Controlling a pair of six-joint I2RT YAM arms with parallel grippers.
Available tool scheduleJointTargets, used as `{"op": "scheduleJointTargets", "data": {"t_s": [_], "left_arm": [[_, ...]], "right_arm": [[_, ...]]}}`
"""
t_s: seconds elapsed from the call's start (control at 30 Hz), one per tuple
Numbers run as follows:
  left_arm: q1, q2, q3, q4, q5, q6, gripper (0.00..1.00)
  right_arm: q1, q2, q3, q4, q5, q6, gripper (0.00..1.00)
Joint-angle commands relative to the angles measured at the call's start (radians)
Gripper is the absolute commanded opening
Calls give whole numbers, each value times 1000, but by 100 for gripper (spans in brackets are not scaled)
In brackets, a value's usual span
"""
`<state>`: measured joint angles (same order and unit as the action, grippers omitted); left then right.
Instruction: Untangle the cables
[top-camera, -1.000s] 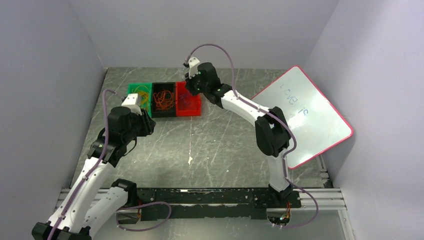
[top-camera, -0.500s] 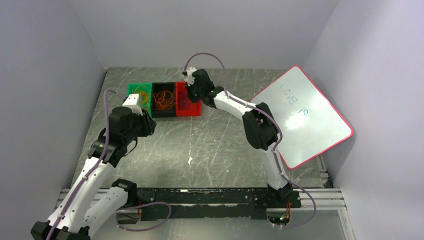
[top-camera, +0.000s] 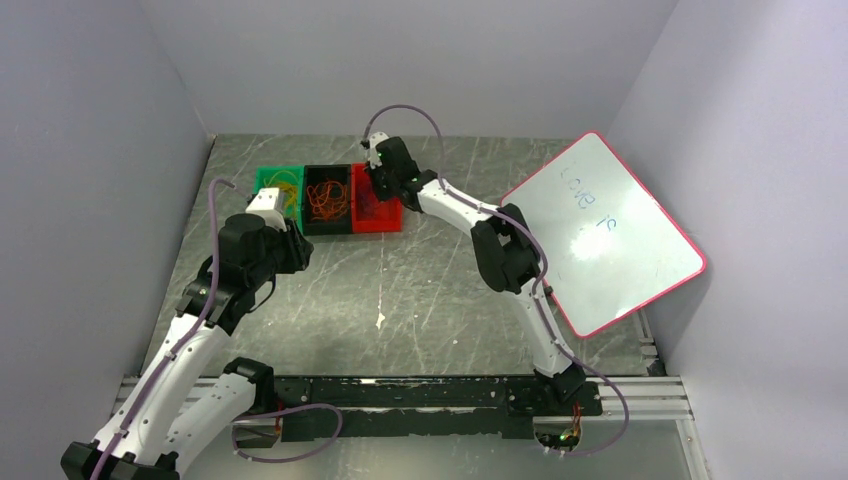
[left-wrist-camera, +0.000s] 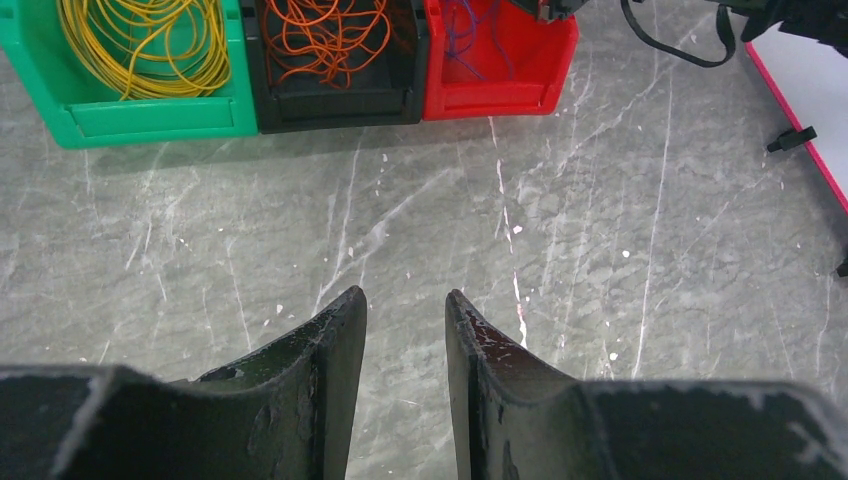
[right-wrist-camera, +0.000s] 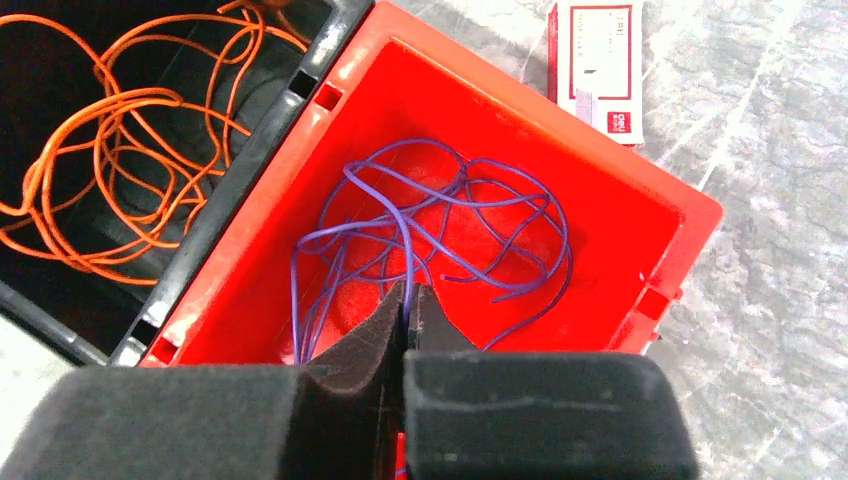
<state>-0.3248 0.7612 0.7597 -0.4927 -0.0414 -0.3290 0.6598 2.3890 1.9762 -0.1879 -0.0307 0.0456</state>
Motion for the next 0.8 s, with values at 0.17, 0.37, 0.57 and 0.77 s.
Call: {"op": "scheduleJointTargets", "data": {"t_s": [0.17,0.37,0.57,0.77], "left_arm": [[-10,-5,-11,3,-20,-2,41],[-13,-4,-10,3,-20,-2,41],[-14,-3,-11,5,-17,-1,41],[-13,-11,-11,3,-24,-4,42]], "right_arm": [[15,66,70,-45,31,-18,0],[21,42,57,-39,31,-24,1],[21,-27,22,-21,42,-31,13],[21,-73,-10,-18,48,-44,27]]}}
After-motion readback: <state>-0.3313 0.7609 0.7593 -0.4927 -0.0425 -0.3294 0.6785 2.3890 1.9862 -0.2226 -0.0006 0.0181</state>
